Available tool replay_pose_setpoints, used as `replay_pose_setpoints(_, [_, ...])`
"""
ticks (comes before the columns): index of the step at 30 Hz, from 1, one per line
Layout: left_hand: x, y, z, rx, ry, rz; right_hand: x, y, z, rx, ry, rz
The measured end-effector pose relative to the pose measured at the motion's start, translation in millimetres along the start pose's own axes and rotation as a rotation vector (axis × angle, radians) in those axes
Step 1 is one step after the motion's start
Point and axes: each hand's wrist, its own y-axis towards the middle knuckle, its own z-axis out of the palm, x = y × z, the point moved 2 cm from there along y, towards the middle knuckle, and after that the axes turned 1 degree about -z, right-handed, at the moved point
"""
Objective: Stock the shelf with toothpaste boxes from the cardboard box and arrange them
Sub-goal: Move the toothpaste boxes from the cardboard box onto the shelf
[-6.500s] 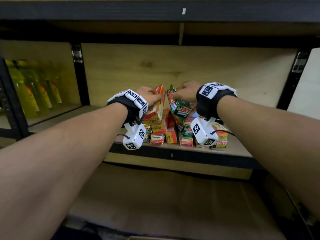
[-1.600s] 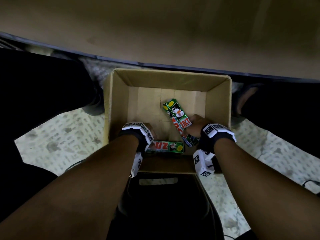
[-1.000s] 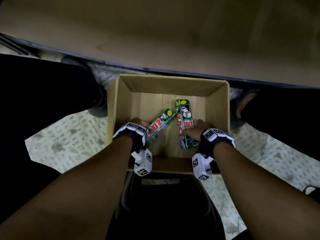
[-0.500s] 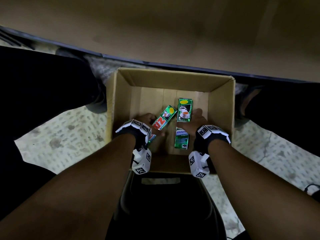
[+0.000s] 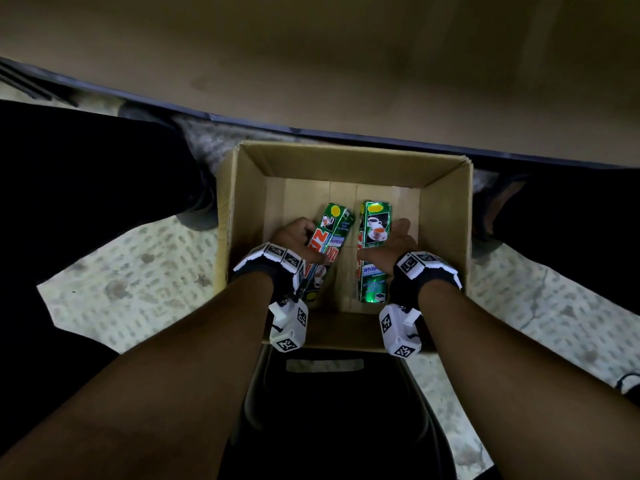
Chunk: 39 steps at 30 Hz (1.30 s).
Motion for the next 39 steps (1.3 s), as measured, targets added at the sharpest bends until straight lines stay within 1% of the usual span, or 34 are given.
replay_pose_setpoints(5, [-3, -4, 1, -0.051, -0.069, -0.020, 0, -8, -5, 0.042, 0.030, 0.002])
replay_pose_setpoints(11, [-11, -14, -1, -0.143, -0.149, -0.026, 1, -25, -9, 0.034, 0.101, -0.041])
replay_pose_setpoints(15, [-21, -25, -4, -0.140, -0.195, -0.002, 10, -42, -11, 0.020, 0.141, -0.097])
replay_pose_setpoints(19, [-37, -46, -12, -0.168, -0.243, 0.094, 22, -64, -21, -0.015, 0.206, -0.179])
replay_pose_setpoints(23, [-49, -69, -20, -0.220, -0.293, 0.138, 30, -91, -32, -0.045, 0.272, -0.248])
replay_pose_setpoints(26, [-56, -84, -26, -0.250, -0.310, 0.173, 34, -114, -41, -0.072, 0.261, -0.293])
replay_pose_setpoints(30, [-67, -110, -39, -0.295, -0.269, 0.231, 43, -142, -56, -0.138, 0.257, -0.357])
replay_pose_setpoints(39, [-115, -195, -70, -0.429, -0.233, 0.472, 66, -232, -99, -0.200, 0.294, -0.517])
